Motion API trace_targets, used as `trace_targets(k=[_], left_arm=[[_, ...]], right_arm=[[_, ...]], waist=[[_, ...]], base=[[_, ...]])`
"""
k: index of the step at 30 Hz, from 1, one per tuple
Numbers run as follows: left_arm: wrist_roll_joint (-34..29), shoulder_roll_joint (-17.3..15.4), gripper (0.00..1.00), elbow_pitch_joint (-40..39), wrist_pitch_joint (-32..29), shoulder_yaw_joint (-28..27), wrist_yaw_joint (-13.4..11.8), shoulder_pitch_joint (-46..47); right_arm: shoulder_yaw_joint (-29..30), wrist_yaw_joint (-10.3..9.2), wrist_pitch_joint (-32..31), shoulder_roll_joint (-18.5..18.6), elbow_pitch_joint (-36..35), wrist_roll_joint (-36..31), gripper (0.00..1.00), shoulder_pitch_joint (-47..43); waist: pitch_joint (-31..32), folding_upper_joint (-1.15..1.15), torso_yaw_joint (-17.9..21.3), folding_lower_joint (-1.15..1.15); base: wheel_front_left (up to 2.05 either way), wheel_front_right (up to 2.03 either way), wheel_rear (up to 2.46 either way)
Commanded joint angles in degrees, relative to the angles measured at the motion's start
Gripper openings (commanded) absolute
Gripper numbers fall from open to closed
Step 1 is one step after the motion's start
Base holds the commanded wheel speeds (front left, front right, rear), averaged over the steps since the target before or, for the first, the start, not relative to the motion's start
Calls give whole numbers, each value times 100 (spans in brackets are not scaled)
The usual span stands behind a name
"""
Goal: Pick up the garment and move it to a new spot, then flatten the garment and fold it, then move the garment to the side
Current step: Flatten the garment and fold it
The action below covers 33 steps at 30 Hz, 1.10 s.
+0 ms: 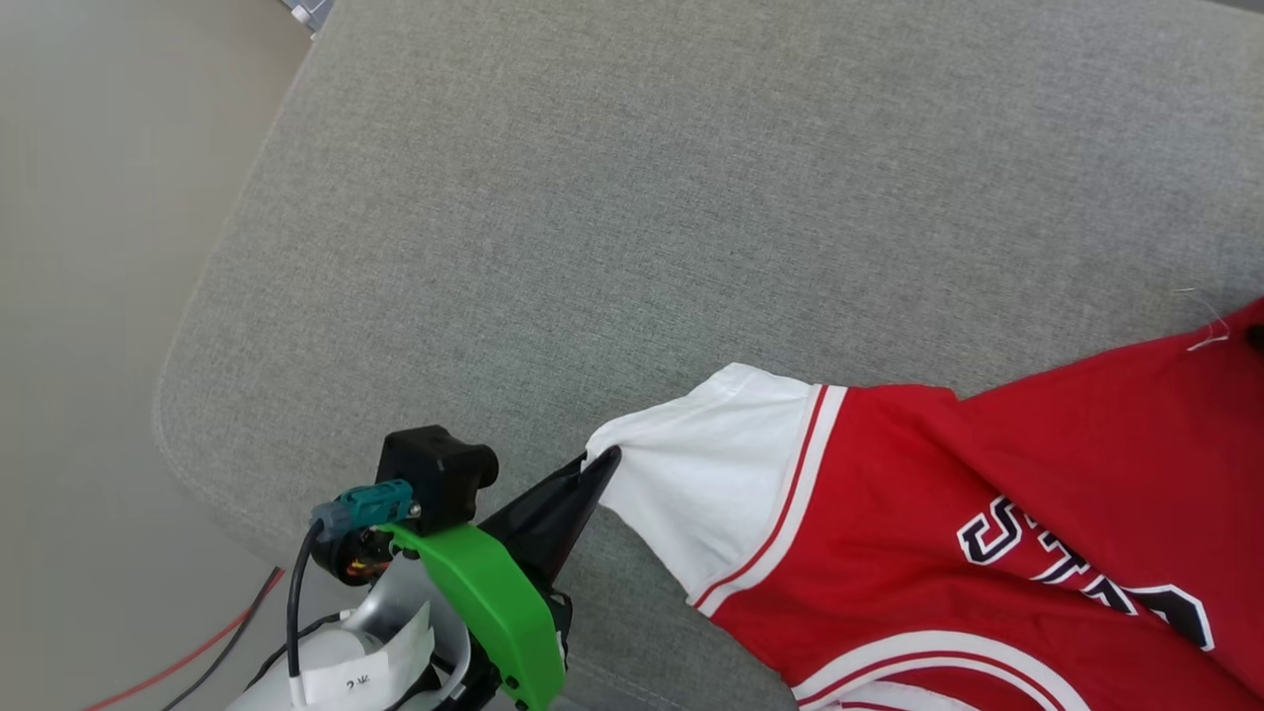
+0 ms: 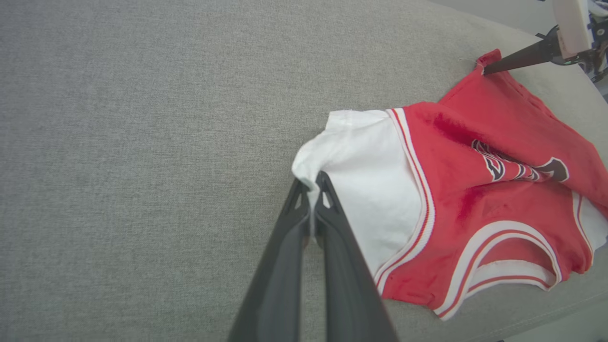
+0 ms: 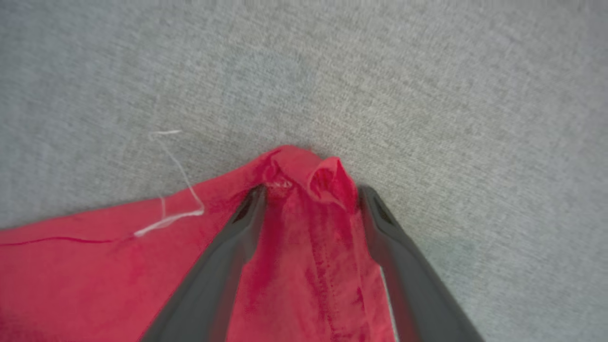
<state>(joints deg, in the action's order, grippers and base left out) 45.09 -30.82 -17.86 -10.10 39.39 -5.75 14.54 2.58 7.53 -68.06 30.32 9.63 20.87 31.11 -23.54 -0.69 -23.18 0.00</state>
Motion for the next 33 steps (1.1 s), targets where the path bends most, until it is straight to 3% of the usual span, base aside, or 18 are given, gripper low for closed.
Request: trace_targets(k=[1, 3, 4, 5, 6, 18, 27, 33], left_arm=[[-24, 30, 0, 24, 33, 6, 42, 99], [-20, 45, 0, 48, 41, 13, 50, 113], [-15, 50, 0, 60, 43, 16, 56, 118], [-12, 51, 0, 69, 44, 17, 60, 123], [-11, 50, 0, 82, 47, 15, 63, 130], [17, -35, 0, 144, 54, -28, -28, 42], [-4, -244, 0, 26, 98, -229, -192, -19], [-19, -378, 0, -245, 138, -443, -357, -9]], right_arm=[[-117, -4, -3, -48, 160, 54, 100, -105], [-210, -4, -31, -15, 222, 112, 100, -186], [-260, -4, -57, 1, 253, 150, 84, -239], [-285, -4, -52, 14, 272, 176, 31, -271], [-310, -4, -24, 22, 285, 202, 0, -309], [-287, -4, 992, 41, 264, 451, 0, -330], [-335, -4, 2038, 22, 275, 618, 0, -100], [-424, -4, 2657, 221, 83, 732, 0, -76]], waist=[[-32, 69, -37, 0], [-29, 69, -47, 0], [-19, 69, -52, 0], [-12, 69, -56, 0], [-1, 69, -62, 0], [475, 69, 135, 0], [1060, 69, 621, 0], [1429, 69, 1006, 0]], base=[[0, 0, 0], [0, 0, 0], [0, 0, 0], [0, 0, 0], [0, 0, 0], [0, 0, 0], [0, 0, 0], [0, 0, 0]])
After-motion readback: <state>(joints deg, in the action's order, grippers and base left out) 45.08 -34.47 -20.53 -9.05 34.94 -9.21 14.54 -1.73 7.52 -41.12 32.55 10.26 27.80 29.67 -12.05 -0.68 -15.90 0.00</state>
